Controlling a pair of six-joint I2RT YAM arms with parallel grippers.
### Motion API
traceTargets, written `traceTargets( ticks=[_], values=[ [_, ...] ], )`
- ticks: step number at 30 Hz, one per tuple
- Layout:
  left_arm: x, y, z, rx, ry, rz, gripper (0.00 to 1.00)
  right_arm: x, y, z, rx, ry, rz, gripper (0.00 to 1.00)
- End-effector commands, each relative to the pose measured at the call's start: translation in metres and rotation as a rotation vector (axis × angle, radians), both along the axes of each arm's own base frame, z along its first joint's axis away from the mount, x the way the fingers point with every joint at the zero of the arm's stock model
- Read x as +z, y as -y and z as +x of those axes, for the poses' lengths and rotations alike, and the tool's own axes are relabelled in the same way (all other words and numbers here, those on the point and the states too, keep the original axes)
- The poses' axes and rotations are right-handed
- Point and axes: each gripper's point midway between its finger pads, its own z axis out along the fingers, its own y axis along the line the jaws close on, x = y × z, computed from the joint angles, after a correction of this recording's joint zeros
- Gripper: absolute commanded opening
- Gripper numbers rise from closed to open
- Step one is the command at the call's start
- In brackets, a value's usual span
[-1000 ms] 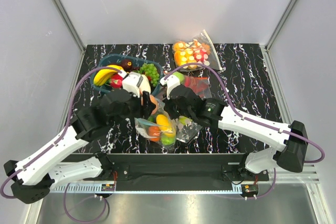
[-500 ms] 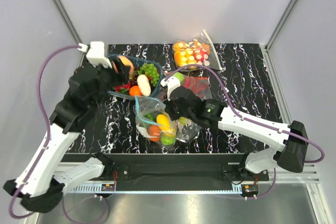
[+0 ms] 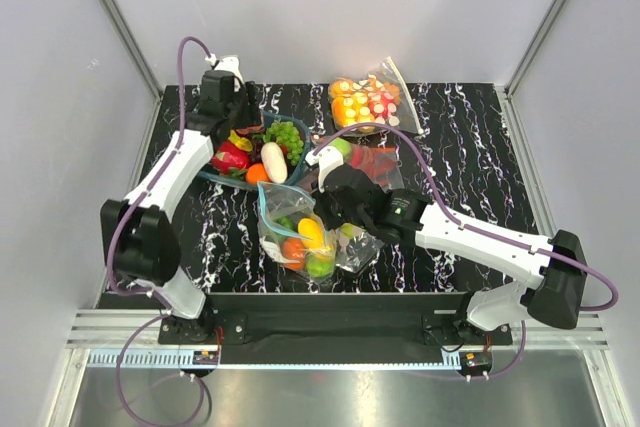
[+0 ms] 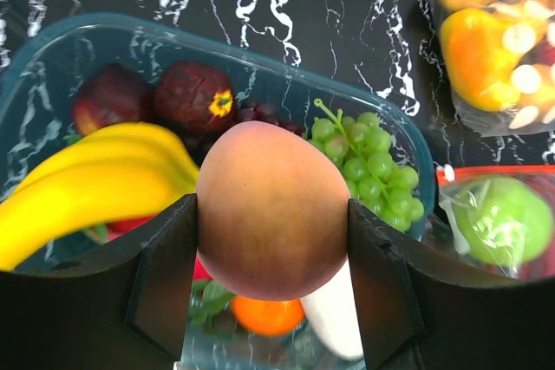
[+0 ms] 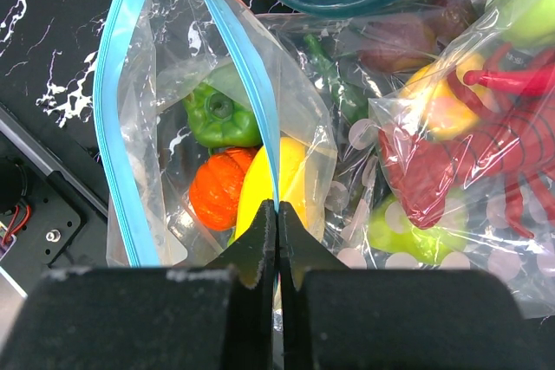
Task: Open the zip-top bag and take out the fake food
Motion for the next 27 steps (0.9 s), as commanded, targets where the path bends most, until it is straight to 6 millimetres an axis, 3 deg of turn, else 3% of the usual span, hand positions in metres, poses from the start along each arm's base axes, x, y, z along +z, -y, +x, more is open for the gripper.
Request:
traceTargets(
  ticks=[1,6,11,13,17,24,27],
  values=[
    [0.053,0.007,0.034,-0.037,0.155,-0.009,0.37,0.007,-0.002,0.0,-0.005,0.006,0.023,0.0],
    [0.008,0.012,0.049,-0.07,0.065,0.021,0.4,0.006,-0.003,0.001,-0.001,0.004,0.009,0.0],
    [-0.012,0.007,0.049,-0.055,0.011,0.047,0.5,0.005,-0.008,0.002,0.006,0.0,0.008,0.0],
    [-0.016,0.007,0.048,-0.055,0.002,0.049,0.61,0.004,-0.009,0.002,0.005,-0.003,0.009,0.0],
    [-0.028,0.008,0.046,-0.065,-0.031,0.056,0.72,0.003,-0.011,0.002,0.012,-0.007,0.01,0.0],
    [-0.038,0.005,0.041,-0.046,-0.064,0.062,0.9,0.003,-0.006,-0.001,0.004,-0.01,0.012,0.01],
    [-0.038,0.004,0.038,-0.045,-0.071,0.062,0.93,0.005,-0.005,-0.002,0.003,-0.012,0.017,0.0]
  ],
)
